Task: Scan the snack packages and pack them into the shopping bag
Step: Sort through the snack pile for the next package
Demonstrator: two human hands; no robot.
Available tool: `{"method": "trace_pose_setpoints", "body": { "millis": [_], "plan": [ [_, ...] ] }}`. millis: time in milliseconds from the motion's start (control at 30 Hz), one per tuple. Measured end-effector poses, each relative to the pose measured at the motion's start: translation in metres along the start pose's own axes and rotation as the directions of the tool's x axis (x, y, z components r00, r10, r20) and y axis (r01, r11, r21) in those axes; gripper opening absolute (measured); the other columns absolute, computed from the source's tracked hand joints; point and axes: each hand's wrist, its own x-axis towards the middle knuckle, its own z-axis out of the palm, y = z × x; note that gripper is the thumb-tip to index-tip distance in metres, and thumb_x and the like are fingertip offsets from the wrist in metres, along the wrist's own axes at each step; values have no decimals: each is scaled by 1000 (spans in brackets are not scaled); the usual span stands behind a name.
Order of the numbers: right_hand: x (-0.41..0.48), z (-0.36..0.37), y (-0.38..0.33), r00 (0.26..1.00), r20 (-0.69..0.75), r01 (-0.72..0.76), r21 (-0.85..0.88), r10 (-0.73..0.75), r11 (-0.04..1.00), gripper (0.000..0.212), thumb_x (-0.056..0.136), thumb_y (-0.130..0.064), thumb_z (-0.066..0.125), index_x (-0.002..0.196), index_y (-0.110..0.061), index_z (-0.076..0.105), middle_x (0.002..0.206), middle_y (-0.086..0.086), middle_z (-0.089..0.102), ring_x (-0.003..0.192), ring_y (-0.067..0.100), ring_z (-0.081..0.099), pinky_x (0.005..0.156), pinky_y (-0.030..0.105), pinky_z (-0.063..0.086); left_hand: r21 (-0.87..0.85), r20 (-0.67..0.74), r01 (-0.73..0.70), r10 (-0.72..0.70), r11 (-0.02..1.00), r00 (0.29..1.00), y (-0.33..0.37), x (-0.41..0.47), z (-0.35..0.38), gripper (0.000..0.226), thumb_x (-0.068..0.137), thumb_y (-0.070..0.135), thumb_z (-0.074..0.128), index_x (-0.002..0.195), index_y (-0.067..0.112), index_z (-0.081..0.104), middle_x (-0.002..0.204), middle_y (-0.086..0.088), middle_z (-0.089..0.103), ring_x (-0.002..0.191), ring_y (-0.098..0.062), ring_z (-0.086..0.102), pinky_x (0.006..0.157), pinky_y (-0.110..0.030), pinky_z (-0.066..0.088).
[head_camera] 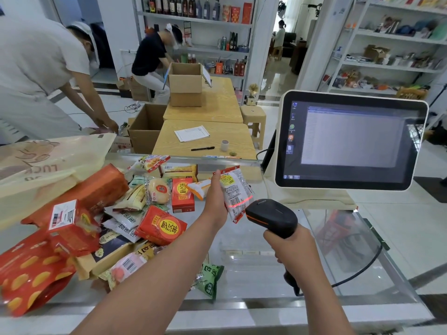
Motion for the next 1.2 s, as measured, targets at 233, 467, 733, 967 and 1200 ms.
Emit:
{"method": "trace_pose_setpoints", "body": {
  "millis": [233,467,733,967,1200],
  "plan": [
    [0,9,7,997,79,14,-7,-13,1000,11,78,-14,68,81,-18,58,63,1,57,55,15,51,47,21,40,-7,-25,10,-10,1000,1000,-2,2,-3,39,97,51,42,98,21,67,92,-6,75,88,-25,69,88,-42,52],
    [8,30,44,992,124,16,-313,24,949,30,78,-10,65,105,-16,55,91,-1,63,79,14,56,62,23,43,-19,-50,-13,12,1000,999,5,1,-16,40,95,37,55,125,10,55,115,-20,67,101,-37,66,81,-58,54],
    [25,57,84,998,63,22,-441,6,897,40,80,-18,73,114,-11,53,104,8,62,96,23,58,76,31,47,150,-96,-42,57,988,994,-5,-2,-23,19,93,7,58,112,8,53,110,-18,65,91,-29,67,83,-47,55],
    [20,69,48,990,-47,91,-480,-130,873,84,77,-46,69,146,-22,28,140,9,41,131,27,35,106,41,36,147,-61,-55,65,988,996,17,-10,-22,26,94,10,59,119,8,53,117,-19,65,101,-34,66,86,-51,54],
    [25,104,-50,919,146,383,-98,-367,919,77,89,-58,48,152,-34,10,160,-7,1,147,12,-2,119,39,9,17,33,-8,7,1000,999,70,-35,-23,55,96,53,39,119,11,65,116,-14,68,106,-29,66,84,-40,53]
  ]
}}
